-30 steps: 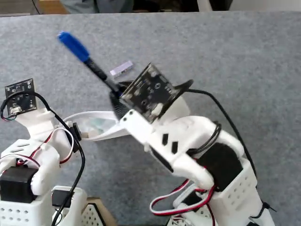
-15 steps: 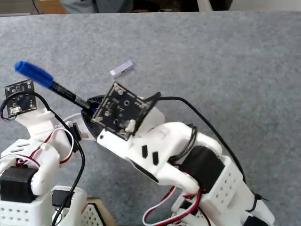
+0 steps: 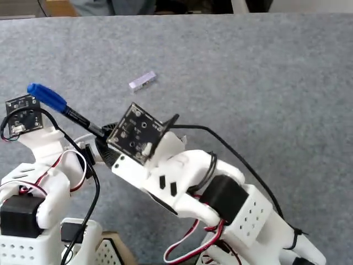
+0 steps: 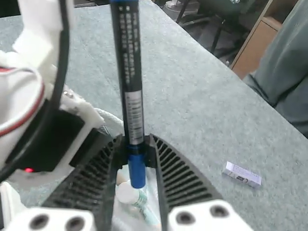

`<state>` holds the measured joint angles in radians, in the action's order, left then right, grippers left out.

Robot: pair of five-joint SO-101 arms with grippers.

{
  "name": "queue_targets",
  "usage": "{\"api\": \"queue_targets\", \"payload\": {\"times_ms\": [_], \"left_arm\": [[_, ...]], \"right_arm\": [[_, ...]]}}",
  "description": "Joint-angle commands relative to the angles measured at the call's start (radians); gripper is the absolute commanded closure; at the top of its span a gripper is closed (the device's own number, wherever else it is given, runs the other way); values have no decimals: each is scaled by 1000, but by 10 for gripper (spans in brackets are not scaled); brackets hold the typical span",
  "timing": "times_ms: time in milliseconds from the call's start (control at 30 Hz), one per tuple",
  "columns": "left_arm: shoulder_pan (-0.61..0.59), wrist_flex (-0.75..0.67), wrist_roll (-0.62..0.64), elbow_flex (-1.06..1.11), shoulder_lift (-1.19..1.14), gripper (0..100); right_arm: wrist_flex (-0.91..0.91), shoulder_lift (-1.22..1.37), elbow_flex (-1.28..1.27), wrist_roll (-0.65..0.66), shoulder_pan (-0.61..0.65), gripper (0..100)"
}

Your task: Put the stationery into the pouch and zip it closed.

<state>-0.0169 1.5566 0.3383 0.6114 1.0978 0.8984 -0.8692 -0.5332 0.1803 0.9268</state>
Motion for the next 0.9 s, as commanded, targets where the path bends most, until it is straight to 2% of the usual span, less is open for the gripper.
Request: {"api": "queue_targets", "payload": {"times_ms": [0, 233, 400, 733, 867], "left_arm": [[-24, -12, -6, 30, -18, 972], [-21, -12, -6, 28, -23, 972], [-19, -14, -8, 28, -25, 972], [-24, -14, -9, 28, -21, 972], [-24, -8, -9, 28, -17, 972]], "right_arm": [[-14, -16, -19, 77, 9, 985], [44, -21, -41, 196, 9, 971], [120, -22, -25, 199, 9, 870], [189, -30, 48, 196, 3, 871], [235, -85, 113, 193, -75, 871]]}}
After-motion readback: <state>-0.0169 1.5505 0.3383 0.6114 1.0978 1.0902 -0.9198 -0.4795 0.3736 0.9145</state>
